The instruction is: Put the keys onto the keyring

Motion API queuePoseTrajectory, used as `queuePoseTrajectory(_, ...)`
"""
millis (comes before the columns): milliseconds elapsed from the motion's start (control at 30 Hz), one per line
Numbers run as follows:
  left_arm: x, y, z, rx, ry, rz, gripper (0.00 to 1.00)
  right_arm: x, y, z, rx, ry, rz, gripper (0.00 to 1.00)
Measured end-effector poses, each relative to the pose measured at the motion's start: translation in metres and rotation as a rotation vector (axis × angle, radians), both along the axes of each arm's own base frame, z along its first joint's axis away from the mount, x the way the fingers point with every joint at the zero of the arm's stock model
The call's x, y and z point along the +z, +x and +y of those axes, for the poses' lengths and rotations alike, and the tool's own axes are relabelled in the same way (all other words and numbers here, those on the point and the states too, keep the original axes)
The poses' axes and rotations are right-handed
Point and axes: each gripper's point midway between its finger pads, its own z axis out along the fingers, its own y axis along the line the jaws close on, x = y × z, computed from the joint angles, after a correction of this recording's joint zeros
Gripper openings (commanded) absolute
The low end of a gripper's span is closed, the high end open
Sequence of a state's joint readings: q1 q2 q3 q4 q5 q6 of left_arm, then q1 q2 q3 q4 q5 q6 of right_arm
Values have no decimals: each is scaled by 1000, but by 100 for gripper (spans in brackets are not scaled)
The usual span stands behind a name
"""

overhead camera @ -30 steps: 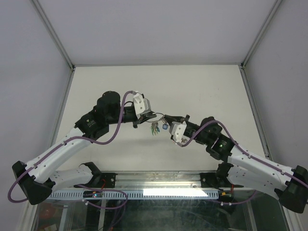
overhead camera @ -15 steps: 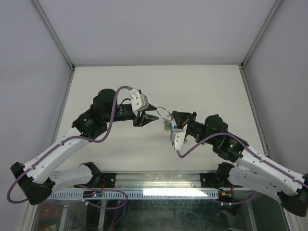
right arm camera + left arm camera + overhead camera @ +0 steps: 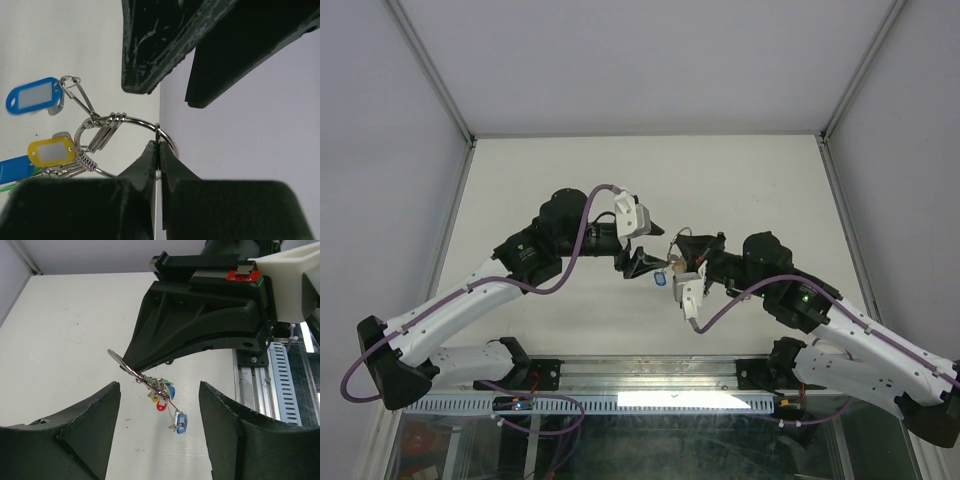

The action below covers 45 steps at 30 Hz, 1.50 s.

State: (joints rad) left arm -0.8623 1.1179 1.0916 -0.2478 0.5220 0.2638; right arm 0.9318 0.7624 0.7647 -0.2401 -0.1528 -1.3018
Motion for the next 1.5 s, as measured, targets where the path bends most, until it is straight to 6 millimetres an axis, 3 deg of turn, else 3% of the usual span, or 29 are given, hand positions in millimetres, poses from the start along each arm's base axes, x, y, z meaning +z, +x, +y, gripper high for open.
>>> queuePoseTrajectory(200, 1, -4, -4, 2, -1, -20, 60, 4, -8, 3, 13, 5, 127, 0)
queuePoseTrajectory(467, -10, 6, 13, 145, -17, -55, 58, 26, -13, 4, -197, 55, 614, 0)
queuePoseTrajectory(533, -13, 8, 19, 184, -36, -60, 58, 18, -16, 1, -263, 52, 715, 0)
queuePoseTrajectory(700, -21, 12, 32, 267, -65, -71, 58, -23, -30, -13, -487, -53, 990, 0)
queuePoseTrajectory(867, -21, 4, 23, 288, -88, -94, 57, -52, -36, -22, -705, -146, 1169, 0)
queuePoseTrajectory(1000, -33, -5, 11, 292, -87, -117, 65, -53, -32, -31, -833, -122, 1260, 0)
queuePoseTrajectory(1200, -63, -2, 1, 324, -34, -154, 72, -49, -16, -39, -937, -16, 1371, 0)
queuePoseTrajectory(1500, -78, 10, -15, 322, 25, -266, 73, -52, -33, -26, -866, -56, 1508, 0)
